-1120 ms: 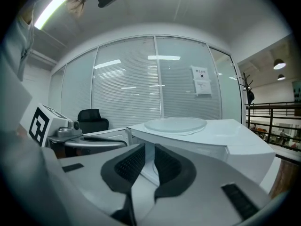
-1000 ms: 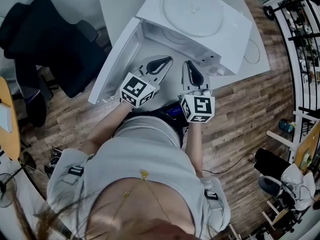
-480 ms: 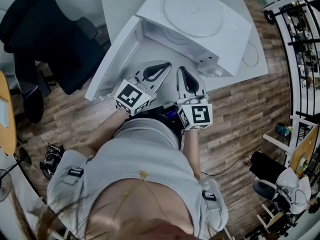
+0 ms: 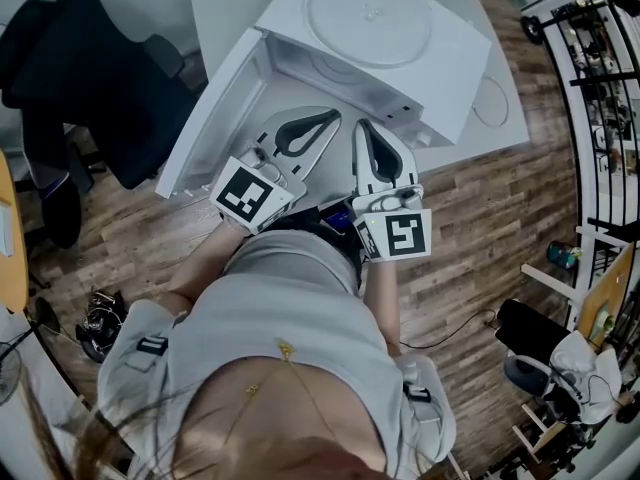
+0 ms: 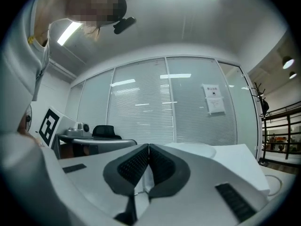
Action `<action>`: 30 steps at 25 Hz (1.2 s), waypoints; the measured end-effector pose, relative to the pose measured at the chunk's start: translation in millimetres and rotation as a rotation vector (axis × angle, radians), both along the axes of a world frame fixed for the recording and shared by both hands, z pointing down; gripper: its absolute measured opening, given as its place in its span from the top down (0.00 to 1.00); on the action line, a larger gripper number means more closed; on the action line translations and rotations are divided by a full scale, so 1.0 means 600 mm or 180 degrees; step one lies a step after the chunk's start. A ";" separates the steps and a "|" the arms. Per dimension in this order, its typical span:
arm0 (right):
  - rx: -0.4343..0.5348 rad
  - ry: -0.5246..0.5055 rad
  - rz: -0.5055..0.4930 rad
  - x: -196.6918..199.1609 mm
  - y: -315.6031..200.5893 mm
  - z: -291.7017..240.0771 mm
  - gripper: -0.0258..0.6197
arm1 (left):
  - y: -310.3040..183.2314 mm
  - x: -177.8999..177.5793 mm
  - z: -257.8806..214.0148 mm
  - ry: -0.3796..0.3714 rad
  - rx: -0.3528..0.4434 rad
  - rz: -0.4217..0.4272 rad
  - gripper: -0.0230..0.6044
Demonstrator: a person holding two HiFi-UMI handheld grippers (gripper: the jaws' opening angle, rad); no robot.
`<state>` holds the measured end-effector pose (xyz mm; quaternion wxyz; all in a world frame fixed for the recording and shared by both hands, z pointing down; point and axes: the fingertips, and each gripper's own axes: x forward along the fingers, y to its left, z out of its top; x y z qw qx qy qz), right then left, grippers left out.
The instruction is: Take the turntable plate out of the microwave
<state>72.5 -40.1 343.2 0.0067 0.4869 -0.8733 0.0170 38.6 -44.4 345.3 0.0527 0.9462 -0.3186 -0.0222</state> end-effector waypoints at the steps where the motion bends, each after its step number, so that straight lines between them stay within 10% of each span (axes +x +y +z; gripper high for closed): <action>1: 0.0030 -0.0004 -0.0017 0.001 -0.001 -0.008 0.93 | -0.002 0.002 -0.009 0.0004 0.0048 -0.0006 0.91; 30: 0.0066 -0.0004 -0.0361 -0.013 -0.011 -0.021 0.93 | -0.007 0.004 -0.012 -0.0047 0.0006 -0.0269 0.91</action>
